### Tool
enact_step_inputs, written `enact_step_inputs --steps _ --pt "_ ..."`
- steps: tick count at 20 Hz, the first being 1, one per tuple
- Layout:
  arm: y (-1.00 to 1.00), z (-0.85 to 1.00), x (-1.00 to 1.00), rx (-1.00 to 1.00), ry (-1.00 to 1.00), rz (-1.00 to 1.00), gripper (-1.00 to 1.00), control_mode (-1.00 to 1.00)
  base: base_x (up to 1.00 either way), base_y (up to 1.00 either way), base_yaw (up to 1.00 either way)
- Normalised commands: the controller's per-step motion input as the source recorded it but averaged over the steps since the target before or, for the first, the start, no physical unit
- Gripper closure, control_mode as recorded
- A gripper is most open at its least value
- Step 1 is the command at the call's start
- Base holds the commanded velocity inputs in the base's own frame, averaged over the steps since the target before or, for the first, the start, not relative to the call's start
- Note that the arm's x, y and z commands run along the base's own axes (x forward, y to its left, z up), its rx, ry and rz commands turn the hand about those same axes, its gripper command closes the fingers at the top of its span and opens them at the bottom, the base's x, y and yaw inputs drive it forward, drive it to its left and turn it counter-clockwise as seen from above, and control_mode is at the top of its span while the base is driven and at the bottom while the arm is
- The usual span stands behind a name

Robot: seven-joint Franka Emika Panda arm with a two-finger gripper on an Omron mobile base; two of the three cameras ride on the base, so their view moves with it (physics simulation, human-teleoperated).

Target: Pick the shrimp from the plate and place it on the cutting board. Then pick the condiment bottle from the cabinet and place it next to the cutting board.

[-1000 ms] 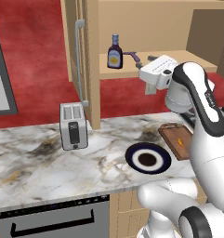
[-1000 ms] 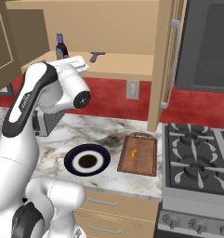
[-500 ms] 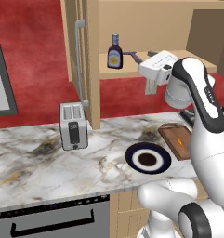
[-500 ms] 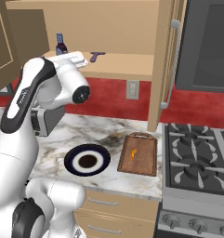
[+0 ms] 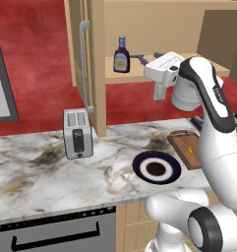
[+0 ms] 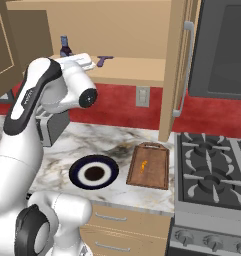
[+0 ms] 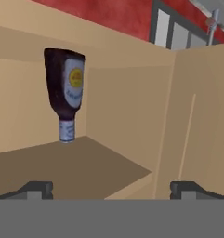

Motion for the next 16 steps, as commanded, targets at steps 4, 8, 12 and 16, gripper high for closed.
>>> enact_step_inputs --steps 4,8,12,16 --pt "0.06 0.0 0.21 0.0 0.0 0.0 -1.0 -1.0 0.0 0.0 0.0" --pt "0.08 0.0 0.2 0.0 0.0 0.0 -1.0 -1.0 0.0 0.0 0.0" --pt "0.12 0.0 0.19 0.0 0.0 -0.02 -1.0 -1.0 0.0 0.0 0.0" --pt "0.11 0.0 0.19 0.0 0.0 -0.02 -1.0 -1.0 0.0 0.0 0.0"
